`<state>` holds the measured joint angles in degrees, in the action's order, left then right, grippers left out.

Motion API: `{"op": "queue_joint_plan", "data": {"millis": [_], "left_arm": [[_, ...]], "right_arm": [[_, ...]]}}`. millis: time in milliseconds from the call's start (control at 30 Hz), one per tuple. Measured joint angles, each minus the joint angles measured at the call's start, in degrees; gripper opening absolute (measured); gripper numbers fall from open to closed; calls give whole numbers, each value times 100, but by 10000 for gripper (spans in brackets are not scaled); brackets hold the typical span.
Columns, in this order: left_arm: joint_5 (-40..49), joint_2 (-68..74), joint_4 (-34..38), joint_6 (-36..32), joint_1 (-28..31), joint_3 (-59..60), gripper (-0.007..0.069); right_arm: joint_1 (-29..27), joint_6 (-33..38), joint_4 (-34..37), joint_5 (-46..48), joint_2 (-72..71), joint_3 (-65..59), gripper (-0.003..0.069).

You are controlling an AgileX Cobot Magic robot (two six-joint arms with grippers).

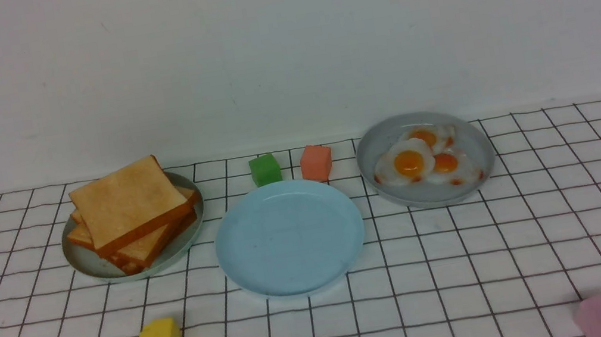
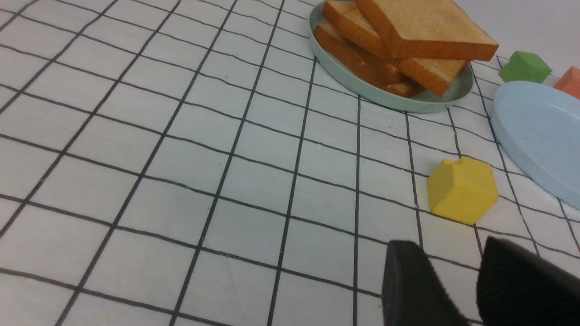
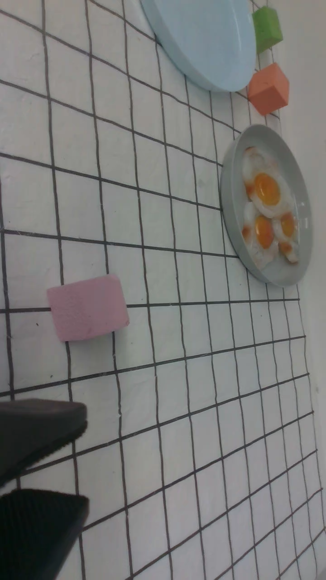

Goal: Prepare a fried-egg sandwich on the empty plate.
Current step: Use the left arm to grab a slice of bread

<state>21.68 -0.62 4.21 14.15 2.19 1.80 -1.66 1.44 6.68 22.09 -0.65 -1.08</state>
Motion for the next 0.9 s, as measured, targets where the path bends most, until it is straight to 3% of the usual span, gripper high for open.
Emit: {"op": "queue_joint_plan", "data": {"millis": [767,900], "left_arm": [[-92,0,10,9,0,0,238],[-641,0,841,586,0,0,238]], "right_arm": [[0,0,0,0,0,0,237],[0,0,0,0,0,0,237]]}}
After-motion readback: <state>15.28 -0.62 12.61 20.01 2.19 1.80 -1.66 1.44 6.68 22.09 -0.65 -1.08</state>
